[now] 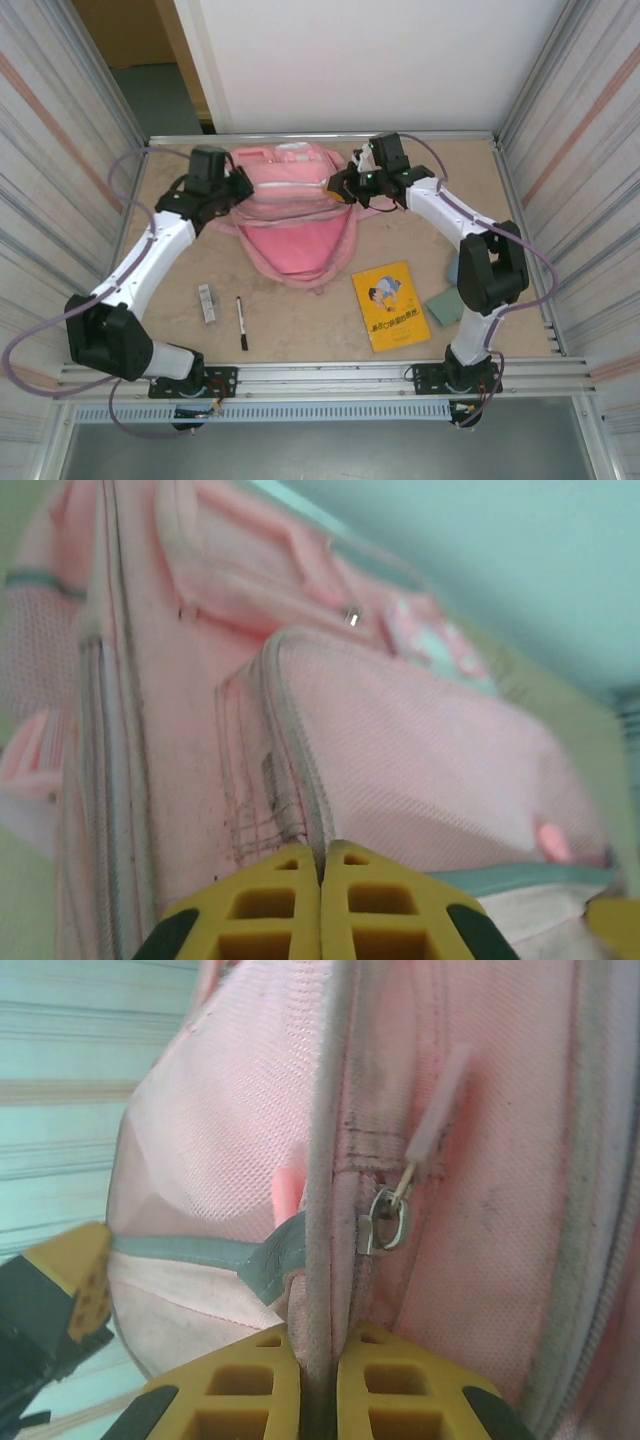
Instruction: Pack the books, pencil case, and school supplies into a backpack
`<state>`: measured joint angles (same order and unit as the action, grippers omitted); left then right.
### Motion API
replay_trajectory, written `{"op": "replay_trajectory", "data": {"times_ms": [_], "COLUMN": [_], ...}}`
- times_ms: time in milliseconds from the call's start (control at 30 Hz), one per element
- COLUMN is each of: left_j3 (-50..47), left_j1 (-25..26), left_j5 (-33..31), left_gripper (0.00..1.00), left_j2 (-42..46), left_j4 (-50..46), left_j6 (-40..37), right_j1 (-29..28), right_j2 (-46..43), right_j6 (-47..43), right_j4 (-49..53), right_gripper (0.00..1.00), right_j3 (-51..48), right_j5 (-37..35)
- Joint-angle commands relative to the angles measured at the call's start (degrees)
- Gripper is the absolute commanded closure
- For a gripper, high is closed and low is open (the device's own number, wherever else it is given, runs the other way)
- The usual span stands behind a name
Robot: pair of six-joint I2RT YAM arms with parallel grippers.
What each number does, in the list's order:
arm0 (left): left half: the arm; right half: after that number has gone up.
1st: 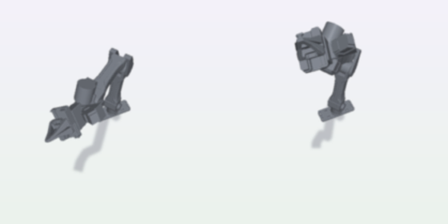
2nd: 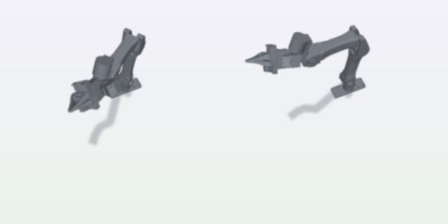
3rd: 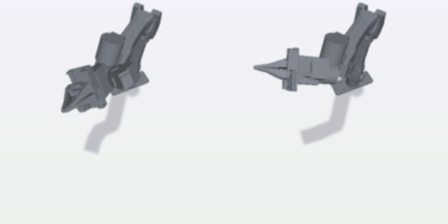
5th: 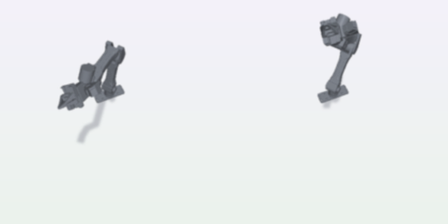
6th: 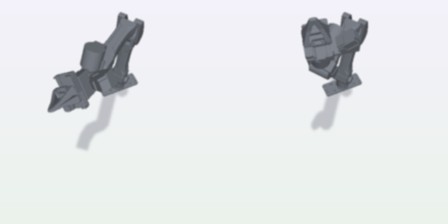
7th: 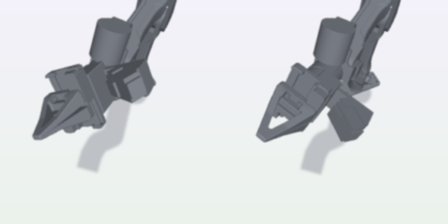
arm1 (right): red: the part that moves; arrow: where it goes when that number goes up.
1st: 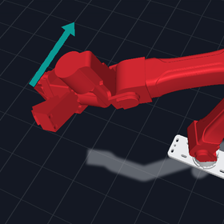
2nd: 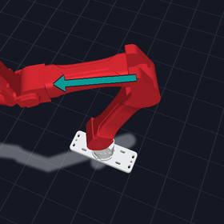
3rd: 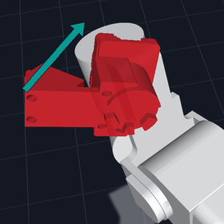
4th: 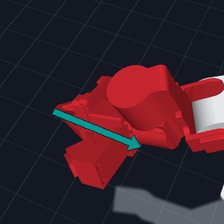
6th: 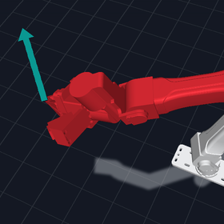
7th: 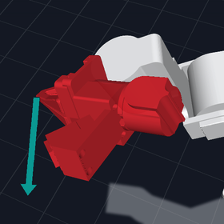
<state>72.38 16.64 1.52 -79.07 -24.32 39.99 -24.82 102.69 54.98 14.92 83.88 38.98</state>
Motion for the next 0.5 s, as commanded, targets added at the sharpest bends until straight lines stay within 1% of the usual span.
{"op": "replay_trajectory", "data": {"times_ms": [0, 100, 200, 300, 400, 433, 467], "left_j3": [4.1, 4.0, 3.1, 0.0, -3.6, -5.1, -6.9], "left_j1": [-0.5, -1.0, -1.1, -1.9, -3.5, -3.7, -3.8], "left_j5": [6.7, 7.5, 7.6, 7.9, 10.1, 10.1, 9.7], "left_gripper": [1.00, 1.00, 1.00, 1.00, 1.00, 0.99, 0.91], "left_j2": [2.7, 2.6, 2.1, 1.9, 2.7, 3.8, 5.4], "left_j4": [0.8, 1.8, 2.3, 3.8, 4.6, 4.6, 4.5], "left_j6": [-2.2, -1.9, -2.4, -2.0, -1.2, -1.2, -1.4], "right_j1": [-3.0, -4.0, -4.8, -5.1, -5.6, -6.0, -6.4], "right_j2": [-4.1, -4.2, -3.5, -1.7, 0.6, 1.3, 2.1], "right_j6": [2.9, 2.9, -0.1, -2.6, -0.4, 0.9, 1.8], "right_j4": [-8.4, -9.3, -6.8, -4.1, -6.8, -8.6, -10.0], "right_gripper": [0.91, 0.91, 0.91, 0.91, 0.92, 0.92, 0.92], "right_j3": [2.9, 3.6, 4.6, 4.2, 1.4, 0.2, -0.7], "right_j5": [4.6, 3.7, 1.0, -2.0, -2.8, -2.8, -3.0]}}
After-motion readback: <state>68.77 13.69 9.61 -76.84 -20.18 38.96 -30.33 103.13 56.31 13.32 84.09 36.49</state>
